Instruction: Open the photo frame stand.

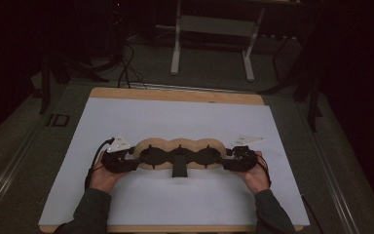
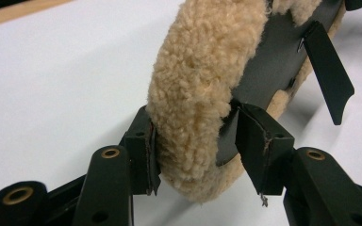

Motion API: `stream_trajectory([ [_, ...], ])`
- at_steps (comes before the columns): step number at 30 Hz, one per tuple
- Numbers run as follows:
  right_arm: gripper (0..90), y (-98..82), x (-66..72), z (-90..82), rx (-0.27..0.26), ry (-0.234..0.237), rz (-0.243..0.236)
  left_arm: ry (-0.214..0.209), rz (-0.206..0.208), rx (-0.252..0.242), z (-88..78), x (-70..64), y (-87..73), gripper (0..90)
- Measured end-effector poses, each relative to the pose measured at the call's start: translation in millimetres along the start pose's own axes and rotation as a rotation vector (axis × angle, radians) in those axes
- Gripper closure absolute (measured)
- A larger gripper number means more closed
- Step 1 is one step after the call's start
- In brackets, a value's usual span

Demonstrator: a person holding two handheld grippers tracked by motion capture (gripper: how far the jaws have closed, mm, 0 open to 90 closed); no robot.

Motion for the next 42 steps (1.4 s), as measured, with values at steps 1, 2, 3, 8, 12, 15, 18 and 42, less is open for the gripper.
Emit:
stream_trajectory([
  [1, 50.4, 0.6, -0.7, 0.0, -0.006, -0.008, -0.006, 0.004, 0.003, -0.003, 0.4, 0.3, 0.3, 52.4],
  [2, 50.3, 1.0, -1.0, -0.1, -0.009, -0.012, -0.014, 0.013, 0.005, -0.003, 0.8, 1.1, 0.4, 52.3],
  [3, 50.4, 2.0, -1.1, 0.2, -0.015, -0.02, -0.025, 0.017, 0.005, -0.002, 1.1, 1.6, 0.3, 52.2],
  [8, 50.0, 0.7, -1.1, 5.8, -0.029, -0.022, -0.023, 0.037, -0.001, 0.001, 1.7, 4.1, -0.6, 51.4],
  [12, 49.5, -1.3, -1.2, 5.9, -0.046, -0.018, -0.013, 0.031, -0.005, 0.002, 1.2, 3.4, -1.1, 50.8],
  [15, 48.4, -1.2, -0.3, 5.6, -0.042, -0.017, -0.005, 0.023, -0.02, 0.001, 0.9, 3.1, -1.1, 50.3],
  [18, 47.2, -1.5, 0.1, 5.5, -0.048, -0.013, 0.005, 0.017, -0.032, -0.002, 0.3, 2.7, -1.0, 49.7],
  [42, 40.3, -10.3, 12.4, -4.6, -0.037, 0.021, 0.052, -0.034, -0.03, 0.01, -10.1, -10.1, -4.6, 45.5],
])
Point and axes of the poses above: each handheld gripper's, and its own axes: z roughly forward along the jaws, y roughly out of its top, x roughly to its left, the point moved 8 cm from there along z, roughly forward along the jaws, and after that the axes turned 1 degree about z, right-handed, at the moved point
